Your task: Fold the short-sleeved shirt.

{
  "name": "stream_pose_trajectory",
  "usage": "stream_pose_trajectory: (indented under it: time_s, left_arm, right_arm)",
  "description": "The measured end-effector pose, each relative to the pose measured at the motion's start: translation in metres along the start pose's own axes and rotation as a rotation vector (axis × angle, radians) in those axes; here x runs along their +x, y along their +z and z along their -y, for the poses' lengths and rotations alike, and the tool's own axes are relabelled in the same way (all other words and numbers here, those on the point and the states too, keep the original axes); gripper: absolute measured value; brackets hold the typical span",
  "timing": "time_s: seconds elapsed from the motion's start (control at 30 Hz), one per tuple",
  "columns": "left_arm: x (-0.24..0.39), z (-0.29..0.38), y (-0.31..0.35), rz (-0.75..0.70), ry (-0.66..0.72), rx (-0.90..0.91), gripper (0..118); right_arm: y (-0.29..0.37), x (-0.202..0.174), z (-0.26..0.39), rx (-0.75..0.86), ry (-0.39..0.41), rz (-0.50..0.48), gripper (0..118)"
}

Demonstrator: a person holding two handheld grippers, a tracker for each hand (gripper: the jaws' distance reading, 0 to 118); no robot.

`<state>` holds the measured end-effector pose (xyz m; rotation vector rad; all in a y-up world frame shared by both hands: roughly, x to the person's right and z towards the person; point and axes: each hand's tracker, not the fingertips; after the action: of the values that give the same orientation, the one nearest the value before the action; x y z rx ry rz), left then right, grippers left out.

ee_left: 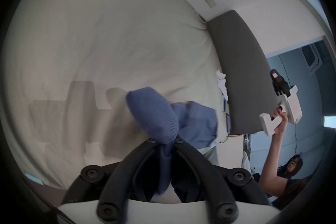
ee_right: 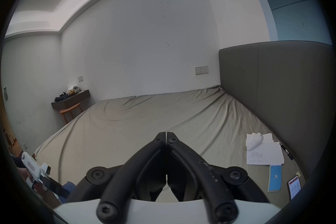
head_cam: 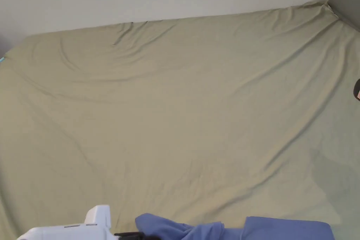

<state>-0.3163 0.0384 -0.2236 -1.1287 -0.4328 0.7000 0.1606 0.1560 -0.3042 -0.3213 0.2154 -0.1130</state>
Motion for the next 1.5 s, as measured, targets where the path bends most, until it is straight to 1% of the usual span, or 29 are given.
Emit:
stream_pose_trajectory:
  time_s: [0.03,0.07,0.17,0.27,0.37,0.4,0.47,0.57,0.63,0.7,0.73,0.77,0.8,0.83,0.9,0.93,0.97,1.03,1.07,1.1,1.13,1.17,1.2,1.23,1.27,1.3,1.37,1.47,1.5]
  left_arm:
    - [0.023,0.002,-0.009,0.054,-0.052,-0.019,10]
    - [0.029,-0.012,-0.011,0.081,-0.086,-0.033,9]
    - [0.080,-0.009,-0.066,0.095,-0.158,-0.086,9]
    - [0.103,-0.006,-0.130,0.094,-0.170,-0.140,9]
    - [0.120,0.006,-0.188,0.119,-0.120,-0.200,8]
    - [0.125,0.010,-0.203,0.114,-0.156,-0.219,8]
    - [0.129,0.021,-0.226,0.040,-0.197,-0.238,8]
    - [0.119,0.025,-0.249,-0.030,-0.198,-0.256,8]
    - [0.110,0.028,-0.250,-0.020,-0.178,-0.251,8]
    - [0.107,0.027,-0.241,0.031,-0.161,-0.221,9]
    - [0.100,0.028,-0.234,0.049,-0.157,-0.185,16]
    - [0.097,0.026,-0.226,0.078,-0.154,-0.170,36]
    - [0.093,0.024,-0.217,0.110,-0.148,-0.147,75]
    - [0.089,0.022,-0.209,0.137,-0.129,-0.117,118]
    - [0.082,0.028,-0.183,0.151,-0.093,-0.105,115]
    - [0.077,0.020,-0.171,0.219,-0.014,-0.030,117]
    - [0.073,0.017,-0.167,0.176,0.007,-0.020,117]
    - [0.064,0.025,-0.160,0.138,0.025,0.002,116]
    - [0.063,0.025,-0.164,0.137,0.024,-0.002,105]
    - [0.063,0.024,-0.170,0.144,0.025,-0.030,76]
    - [0.066,0.023,-0.188,0.138,0.028,-0.067,15]
    - [0.076,0.028,-0.202,0.095,-0.003,-0.083,3]
    - [0.084,0.032,-0.211,0.088,-0.028,-0.100,2]
    - [0.093,0.036,-0.222,0.079,-0.088,-0.158,1]
    - [0.090,0.039,-0.239,0.068,-0.124,-0.192,0]
    - [0.098,0.044,-0.248,0.073,-0.132,-0.213,0]
    - [0.115,0.050,-0.260,0.090,-0.124,-0.200,0]
    - [0.127,0.058,-0.282,0.036,-0.247,-0.227,0]
    - [0.131,0.058,-0.288,0.037,-0.248,-0.229,0]
  right_arm:
    - [0.001,0.002,0.000,0.001,-0.003,-0.002,0]
    - [0.004,0.004,0.000,0.002,-0.007,-0.003,0]
    - [0.014,0.015,0.000,0.014,-0.016,0.003,0]
    - [0.024,0.026,-0.001,0.028,-0.043,0.011,0]
    - [0.032,0.036,0.000,0.025,-0.026,0.029,0]
    - [0.035,0.038,0.000,0.024,-0.016,0.037,0]
    - [0.040,0.044,0.000,0.025,-0.016,0.046,0]
    - [0.043,0.044,0.001,0.025,-0.025,0.058,0]
    - [0.044,0.046,0.003,0.022,-0.037,0.059,0]
    - [0.044,0.047,0.004,0.018,-0.049,0.060,0]
    - [0.044,0.046,0.005,0.017,-0.049,0.060,0]
    - [0.043,0.051,0.007,0.015,-0.049,0.056,0]
    - [0.042,0.052,0.007,0.013,-0.048,0.056,0]
    - [0.041,0.051,0.007,0.012,-0.047,0.054,0]
    - [0.040,0.052,0.007,0.013,-0.051,0.048,0]
    - [0.039,0.052,0.007,0.014,-0.052,0.045,0]
    - [0.039,0.052,0.007,0.014,-0.054,0.043,0]
    - [0.038,0.050,0.006,0.015,-0.056,0.040,0]
    - [0.037,0.051,0.007,0.014,-0.057,0.037,0]
    - [0.037,0.052,0.007,0.013,-0.060,0.037,0]
    - [0.036,0.053,0.008,0.010,-0.062,0.038,0]
    - [0.035,0.055,0.008,0.007,-0.063,0.040,0]
    - [0.036,0.057,0.009,0.005,-0.065,0.043,0]
    - [0.038,0.059,0.009,0.003,-0.064,0.045,0]
    - [0.040,0.061,0.009,0.002,-0.063,0.048,0]
    - [0.038,0.070,0.010,0.000,-0.062,0.054,0]
    - [0.040,0.076,0.010,-0.004,-0.060,0.064,0]
    - [0.046,0.080,0.012,-0.001,-0.072,0.072,0]
    - [0.047,0.082,0.013,-0.001,-0.074,0.076,0]
